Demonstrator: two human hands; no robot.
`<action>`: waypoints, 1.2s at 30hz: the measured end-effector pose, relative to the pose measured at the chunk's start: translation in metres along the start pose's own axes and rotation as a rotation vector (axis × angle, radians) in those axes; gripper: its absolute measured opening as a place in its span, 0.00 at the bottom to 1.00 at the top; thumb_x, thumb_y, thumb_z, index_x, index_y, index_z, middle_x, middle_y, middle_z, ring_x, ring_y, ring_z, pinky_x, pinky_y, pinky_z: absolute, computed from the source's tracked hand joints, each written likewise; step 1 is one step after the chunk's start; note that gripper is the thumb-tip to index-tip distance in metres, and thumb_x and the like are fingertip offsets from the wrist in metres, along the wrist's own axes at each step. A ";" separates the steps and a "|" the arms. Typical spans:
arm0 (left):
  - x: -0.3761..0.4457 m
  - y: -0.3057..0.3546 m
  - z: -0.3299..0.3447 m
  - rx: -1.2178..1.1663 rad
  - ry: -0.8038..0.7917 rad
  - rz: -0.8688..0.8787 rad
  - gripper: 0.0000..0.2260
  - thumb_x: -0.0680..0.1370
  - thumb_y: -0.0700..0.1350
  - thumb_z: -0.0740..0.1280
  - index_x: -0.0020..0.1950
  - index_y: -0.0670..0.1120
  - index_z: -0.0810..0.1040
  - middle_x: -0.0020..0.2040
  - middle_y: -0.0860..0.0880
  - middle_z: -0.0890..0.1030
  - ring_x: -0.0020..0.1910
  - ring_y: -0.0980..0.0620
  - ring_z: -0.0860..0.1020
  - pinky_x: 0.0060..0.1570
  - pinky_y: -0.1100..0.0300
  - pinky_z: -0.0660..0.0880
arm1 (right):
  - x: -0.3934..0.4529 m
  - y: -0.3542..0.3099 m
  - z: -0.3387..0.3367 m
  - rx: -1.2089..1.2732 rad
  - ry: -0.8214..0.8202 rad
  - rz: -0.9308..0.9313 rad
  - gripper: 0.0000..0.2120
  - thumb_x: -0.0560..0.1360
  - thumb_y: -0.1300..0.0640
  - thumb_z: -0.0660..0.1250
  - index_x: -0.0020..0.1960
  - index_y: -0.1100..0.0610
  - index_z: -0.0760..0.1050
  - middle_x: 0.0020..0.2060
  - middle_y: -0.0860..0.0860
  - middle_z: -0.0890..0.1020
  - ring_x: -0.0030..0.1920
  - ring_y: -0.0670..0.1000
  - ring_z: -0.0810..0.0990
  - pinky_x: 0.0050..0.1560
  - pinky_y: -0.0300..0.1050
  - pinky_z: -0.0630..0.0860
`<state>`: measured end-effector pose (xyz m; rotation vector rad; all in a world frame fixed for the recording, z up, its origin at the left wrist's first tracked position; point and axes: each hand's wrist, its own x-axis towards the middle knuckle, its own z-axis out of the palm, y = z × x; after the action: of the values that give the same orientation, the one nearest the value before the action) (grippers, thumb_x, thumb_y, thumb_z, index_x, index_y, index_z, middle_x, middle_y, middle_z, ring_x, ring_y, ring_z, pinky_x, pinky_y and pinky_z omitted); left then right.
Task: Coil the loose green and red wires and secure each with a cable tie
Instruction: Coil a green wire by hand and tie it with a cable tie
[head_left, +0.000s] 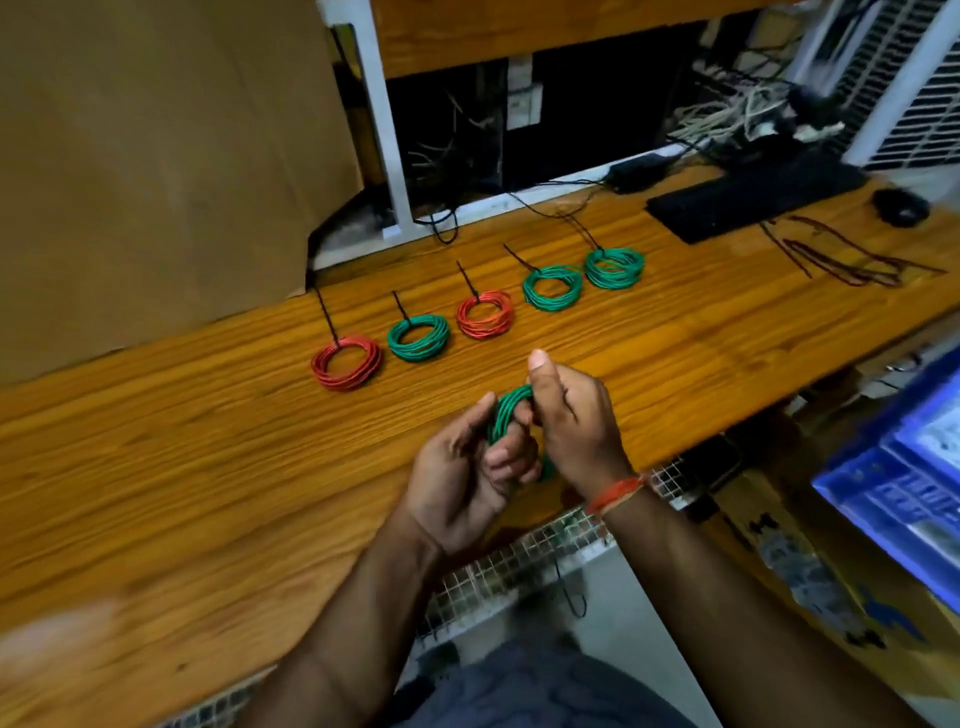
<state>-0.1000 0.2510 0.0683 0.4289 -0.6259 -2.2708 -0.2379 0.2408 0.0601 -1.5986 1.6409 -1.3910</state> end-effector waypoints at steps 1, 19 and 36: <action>0.003 -0.005 0.003 -0.011 0.014 0.027 0.17 0.85 0.49 0.55 0.47 0.41 0.78 0.26 0.53 0.68 0.25 0.57 0.65 0.34 0.60 0.67 | 0.002 0.003 -0.004 0.021 -0.025 -0.006 0.30 0.83 0.41 0.52 0.33 0.61 0.69 0.27 0.57 0.74 0.29 0.56 0.72 0.32 0.58 0.67; 0.002 -0.023 0.030 0.111 0.480 0.361 0.13 0.85 0.47 0.56 0.43 0.45 0.71 0.26 0.56 0.61 0.23 0.60 0.57 0.24 0.66 0.53 | 0.006 0.017 -0.011 0.026 -0.236 -0.284 0.19 0.85 0.45 0.54 0.38 0.51 0.69 0.27 0.51 0.72 0.29 0.53 0.72 0.30 0.56 0.68; -0.031 0.066 -0.015 -0.330 0.363 0.667 0.16 0.87 0.49 0.52 0.43 0.48 0.70 0.26 0.55 0.66 0.22 0.59 0.63 0.25 0.66 0.63 | -0.004 0.034 -0.016 0.196 -0.570 0.012 0.09 0.76 0.64 0.74 0.55 0.55 0.80 0.38 0.43 0.83 0.42 0.41 0.82 0.46 0.36 0.77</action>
<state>-0.0348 0.2279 0.0964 0.3828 -0.1589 -1.5644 -0.2663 0.2434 0.0360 -1.6623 1.1393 -0.9312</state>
